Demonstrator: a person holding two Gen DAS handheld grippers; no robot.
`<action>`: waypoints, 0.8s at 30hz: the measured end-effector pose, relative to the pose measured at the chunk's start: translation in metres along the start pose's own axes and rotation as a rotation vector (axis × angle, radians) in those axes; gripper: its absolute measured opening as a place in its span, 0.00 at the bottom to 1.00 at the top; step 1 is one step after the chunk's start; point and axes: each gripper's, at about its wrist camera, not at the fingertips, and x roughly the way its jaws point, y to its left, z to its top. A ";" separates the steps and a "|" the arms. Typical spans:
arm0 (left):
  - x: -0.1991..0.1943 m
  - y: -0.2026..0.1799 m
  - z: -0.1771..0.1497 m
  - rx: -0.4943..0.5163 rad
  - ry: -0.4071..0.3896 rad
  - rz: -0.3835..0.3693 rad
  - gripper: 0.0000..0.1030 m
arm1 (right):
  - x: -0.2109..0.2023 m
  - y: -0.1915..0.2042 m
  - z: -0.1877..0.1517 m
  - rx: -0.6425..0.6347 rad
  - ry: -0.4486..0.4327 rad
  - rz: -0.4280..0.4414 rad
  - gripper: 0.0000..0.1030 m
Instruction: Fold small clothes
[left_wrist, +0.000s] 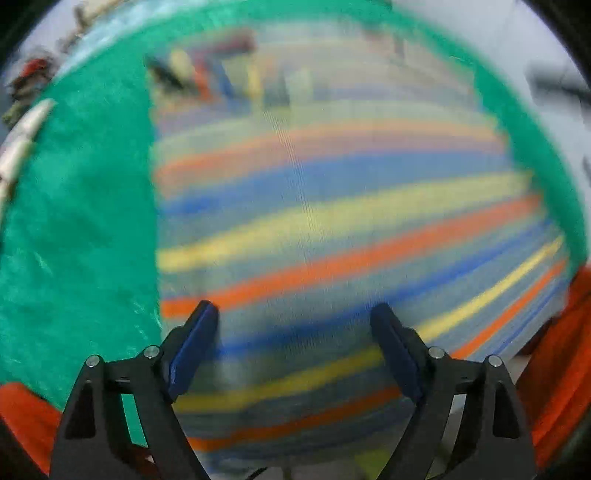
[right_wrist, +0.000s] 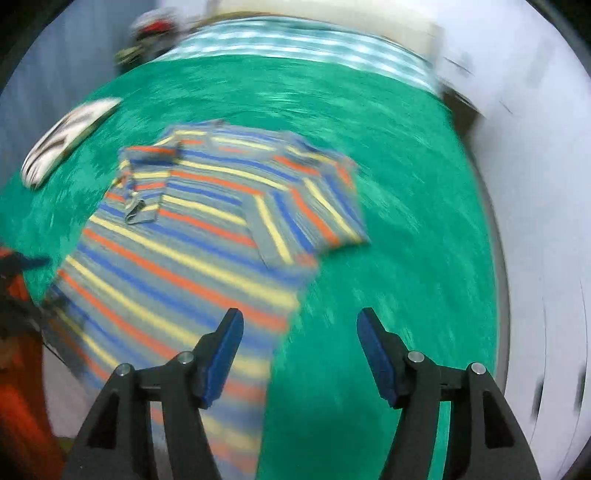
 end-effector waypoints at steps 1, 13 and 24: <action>-0.003 -0.003 -0.007 0.022 -0.059 0.018 0.90 | 0.016 0.008 0.012 -0.034 -0.002 0.011 0.62; -0.011 0.014 -0.016 0.011 -0.102 -0.031 0.93 | 0.138 -0.022 0.051 0.135 -0.002 0.067 0.04; -0.006 0.004 -0.010 -0.016 -0.092 -0.022 0.94 | 0.066 -0.256 -0.051 0.675 -0.033 -0.213 0.03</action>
